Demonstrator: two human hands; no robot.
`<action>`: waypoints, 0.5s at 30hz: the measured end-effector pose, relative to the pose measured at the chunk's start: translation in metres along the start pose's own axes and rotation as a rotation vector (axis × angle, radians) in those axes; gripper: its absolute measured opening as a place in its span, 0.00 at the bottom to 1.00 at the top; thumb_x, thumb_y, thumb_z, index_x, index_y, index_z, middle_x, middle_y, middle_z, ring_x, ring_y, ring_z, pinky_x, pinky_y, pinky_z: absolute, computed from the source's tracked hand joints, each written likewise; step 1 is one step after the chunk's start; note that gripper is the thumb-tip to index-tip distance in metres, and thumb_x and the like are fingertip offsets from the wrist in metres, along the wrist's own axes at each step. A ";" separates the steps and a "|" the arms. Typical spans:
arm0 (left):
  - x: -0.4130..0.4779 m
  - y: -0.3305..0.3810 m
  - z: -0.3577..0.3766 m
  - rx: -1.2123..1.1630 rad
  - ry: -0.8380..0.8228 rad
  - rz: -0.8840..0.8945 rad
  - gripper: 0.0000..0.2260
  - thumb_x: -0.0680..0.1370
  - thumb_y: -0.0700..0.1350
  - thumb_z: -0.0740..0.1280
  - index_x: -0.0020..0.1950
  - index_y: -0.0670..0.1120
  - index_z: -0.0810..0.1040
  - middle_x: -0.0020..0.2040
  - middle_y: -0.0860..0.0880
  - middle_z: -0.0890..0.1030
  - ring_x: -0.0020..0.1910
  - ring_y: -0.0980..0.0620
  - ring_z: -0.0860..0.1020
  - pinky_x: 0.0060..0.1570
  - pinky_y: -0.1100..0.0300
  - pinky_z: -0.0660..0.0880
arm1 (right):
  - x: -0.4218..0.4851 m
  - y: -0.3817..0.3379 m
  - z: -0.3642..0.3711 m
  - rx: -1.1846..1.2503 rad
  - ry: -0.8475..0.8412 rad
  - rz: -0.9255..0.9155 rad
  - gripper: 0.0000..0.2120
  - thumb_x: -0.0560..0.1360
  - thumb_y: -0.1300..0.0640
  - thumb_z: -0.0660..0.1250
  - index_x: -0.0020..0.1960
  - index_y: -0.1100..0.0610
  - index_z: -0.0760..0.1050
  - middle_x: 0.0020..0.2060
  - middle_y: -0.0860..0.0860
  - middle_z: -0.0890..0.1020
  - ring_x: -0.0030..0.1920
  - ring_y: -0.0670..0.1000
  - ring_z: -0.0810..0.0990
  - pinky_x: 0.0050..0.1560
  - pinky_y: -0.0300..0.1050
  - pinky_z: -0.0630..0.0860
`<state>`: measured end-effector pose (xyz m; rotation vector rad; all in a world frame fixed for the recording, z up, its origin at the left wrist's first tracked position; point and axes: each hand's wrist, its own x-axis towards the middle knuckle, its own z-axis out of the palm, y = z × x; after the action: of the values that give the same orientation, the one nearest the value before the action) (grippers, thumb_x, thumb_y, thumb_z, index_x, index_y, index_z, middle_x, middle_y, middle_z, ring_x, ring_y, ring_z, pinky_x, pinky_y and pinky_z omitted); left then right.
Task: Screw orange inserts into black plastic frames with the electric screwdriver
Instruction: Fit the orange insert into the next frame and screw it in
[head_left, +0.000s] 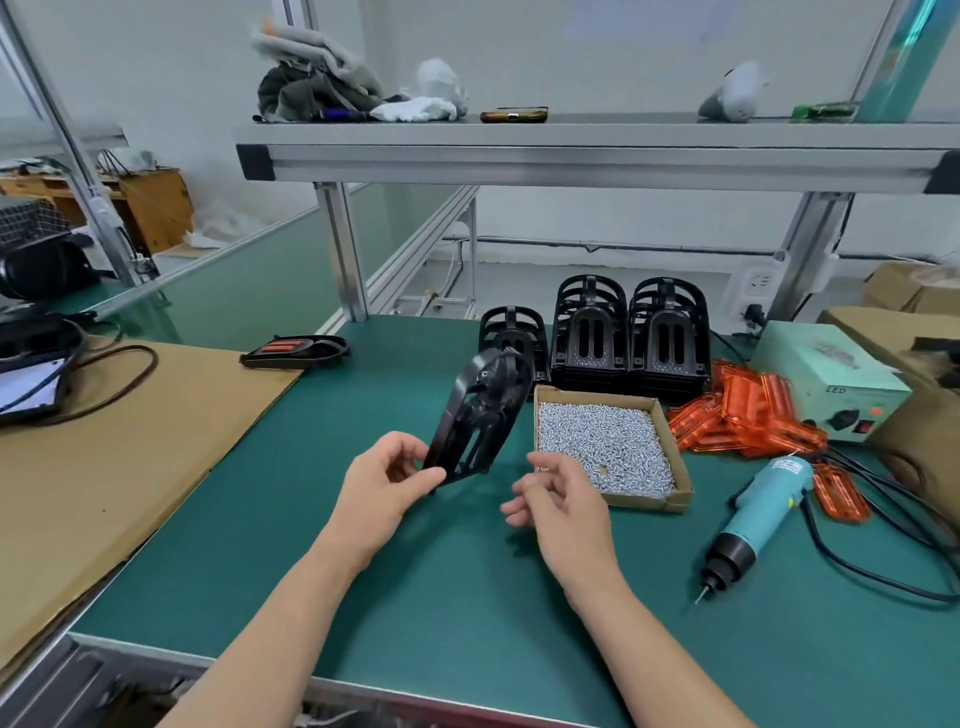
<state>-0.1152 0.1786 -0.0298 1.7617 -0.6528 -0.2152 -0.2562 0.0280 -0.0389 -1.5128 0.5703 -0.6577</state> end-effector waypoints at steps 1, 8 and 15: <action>-0.005 0.002 0.001 0.036 -0.004 0.025 0.09 0.71 0.43 0.77 0.42 0.53 0.79 0.37 0.52 0.78 0.36 0.57 0.73 0.39 0.67 0.70 | 0.000 -0.001 -0.002 0.056 0.028 -0.003 0.09 0.82 0.64 0.61 0.58 0.53 0.75 0.42 0.55 0.83 0.37 0.53 0.86 0.42 0.46 0.81; -0.037 0.001 0.012 0.335 0.010 0.327 0.14 0.70 0.37 0.78 0.44 0.52 0.76 0.45 0.58 0.78 0.47 0.56 0.74 0.49 0.65 0.71 | -0.002 -0.021 -0.023 0.384 0.157 0.043 0.17 0.77 0.41 0.60 0.56 0.53 0.74 0.39 0.56 0.84 0.34 0.55 0.84 0.32 0.43 0.79; -0.046 -0.013 0.021 0.425 0.014 0.515 0.14 0.68 0.35 0.78 0.45 0.47 0.76 0.51 0.58 0.77 0.53 0.56 0.74 0.54 0.68 0.69 | -0.002 -0.015 -0.036 0.020 0.190 0.065 0.05 0.78 0.49 0.70 0.53 0.46 0.78 0.31 0.43 0.79 0.26 0.46 0.76 0.34 0.42 0.74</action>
<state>-0.1589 0.1872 -0.0572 1.9191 -1.1791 0.3111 -0.2831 0.0047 -0.0241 -1.4157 0.7514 -0.7595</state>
